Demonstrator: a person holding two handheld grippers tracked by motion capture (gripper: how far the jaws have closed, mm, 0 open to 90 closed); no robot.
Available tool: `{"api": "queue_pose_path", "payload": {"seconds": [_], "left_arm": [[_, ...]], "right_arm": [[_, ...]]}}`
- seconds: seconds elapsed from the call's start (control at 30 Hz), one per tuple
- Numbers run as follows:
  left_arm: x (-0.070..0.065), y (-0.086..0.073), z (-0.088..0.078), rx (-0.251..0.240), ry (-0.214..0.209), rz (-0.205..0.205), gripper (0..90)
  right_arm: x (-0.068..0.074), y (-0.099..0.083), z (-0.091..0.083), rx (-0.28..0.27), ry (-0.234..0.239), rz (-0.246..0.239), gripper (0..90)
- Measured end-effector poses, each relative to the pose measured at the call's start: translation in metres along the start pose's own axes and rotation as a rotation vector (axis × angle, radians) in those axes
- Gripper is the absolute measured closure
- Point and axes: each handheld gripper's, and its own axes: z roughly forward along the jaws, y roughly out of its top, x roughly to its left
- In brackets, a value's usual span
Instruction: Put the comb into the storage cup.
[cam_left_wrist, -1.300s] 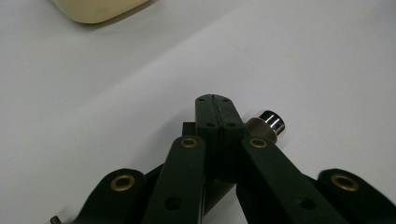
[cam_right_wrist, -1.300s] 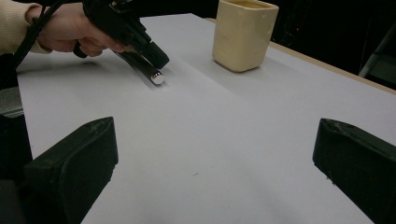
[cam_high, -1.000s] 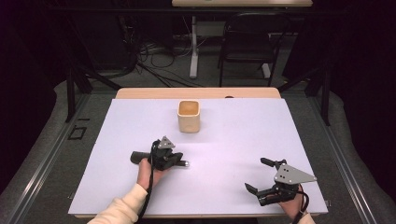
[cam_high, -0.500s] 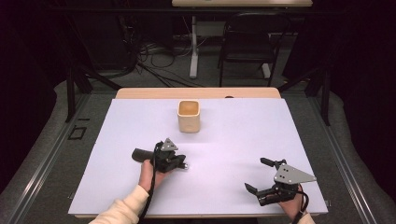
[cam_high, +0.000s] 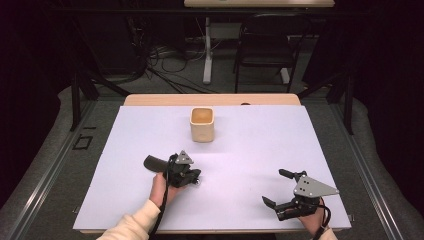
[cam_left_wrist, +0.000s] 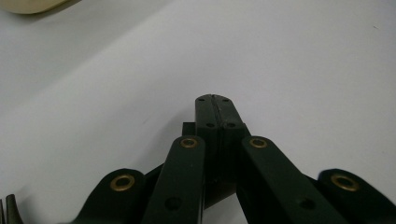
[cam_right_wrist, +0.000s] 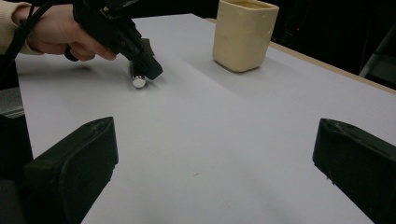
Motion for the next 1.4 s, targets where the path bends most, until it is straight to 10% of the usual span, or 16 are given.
{"api": "queue_pose_path", "payload": {"seconds": [1.4], "left_arm": [[-0.013, -0.016, -0.016, 0.064, -0.069, -0.031, 90.0]], "right_arm": [[0.000, 0.000, -0.001, -0.006, 0.005, -0.004, 0.0]]}}
